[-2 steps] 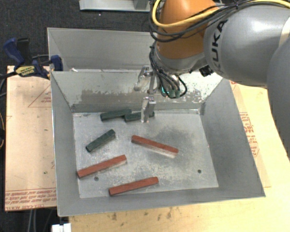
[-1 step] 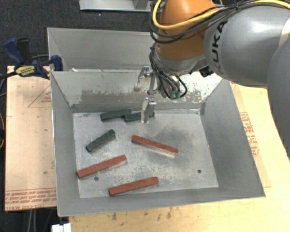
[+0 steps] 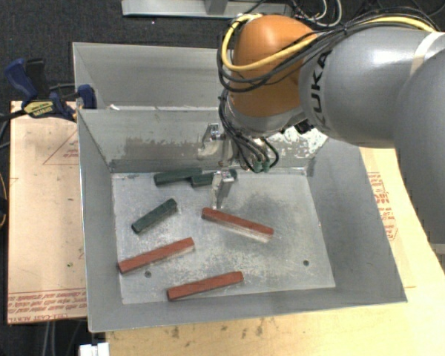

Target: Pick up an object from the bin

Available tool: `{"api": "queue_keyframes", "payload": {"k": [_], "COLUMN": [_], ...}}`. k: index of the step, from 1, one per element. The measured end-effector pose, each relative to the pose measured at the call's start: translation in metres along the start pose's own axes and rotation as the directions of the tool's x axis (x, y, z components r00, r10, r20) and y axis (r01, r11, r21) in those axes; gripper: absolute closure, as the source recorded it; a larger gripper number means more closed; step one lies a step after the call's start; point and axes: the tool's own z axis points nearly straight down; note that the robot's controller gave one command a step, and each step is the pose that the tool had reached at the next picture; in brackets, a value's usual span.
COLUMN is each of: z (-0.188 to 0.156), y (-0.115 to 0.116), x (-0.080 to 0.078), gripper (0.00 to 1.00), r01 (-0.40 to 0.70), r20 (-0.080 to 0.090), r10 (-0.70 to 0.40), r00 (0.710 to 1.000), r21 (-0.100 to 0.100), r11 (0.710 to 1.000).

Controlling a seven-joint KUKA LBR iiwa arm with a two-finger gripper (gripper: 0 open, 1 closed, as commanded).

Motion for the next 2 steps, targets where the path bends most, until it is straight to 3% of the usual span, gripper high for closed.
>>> {"api": "queue_keyframes", "payload": {"k": [1,2], "z": [0.1045,0.1045], "y": [0.045,0.0449], "x": [-0.0034,-0.0034], "gripper": [1.0,1.0], "r01": [-0.008,-0.008], "r20": [0.015,0.015], "r10": [0.008,0.008], "r00": [1.0,1.0], "r21": [-0.004,-0.004], "r11": [1.0,1.0]}}
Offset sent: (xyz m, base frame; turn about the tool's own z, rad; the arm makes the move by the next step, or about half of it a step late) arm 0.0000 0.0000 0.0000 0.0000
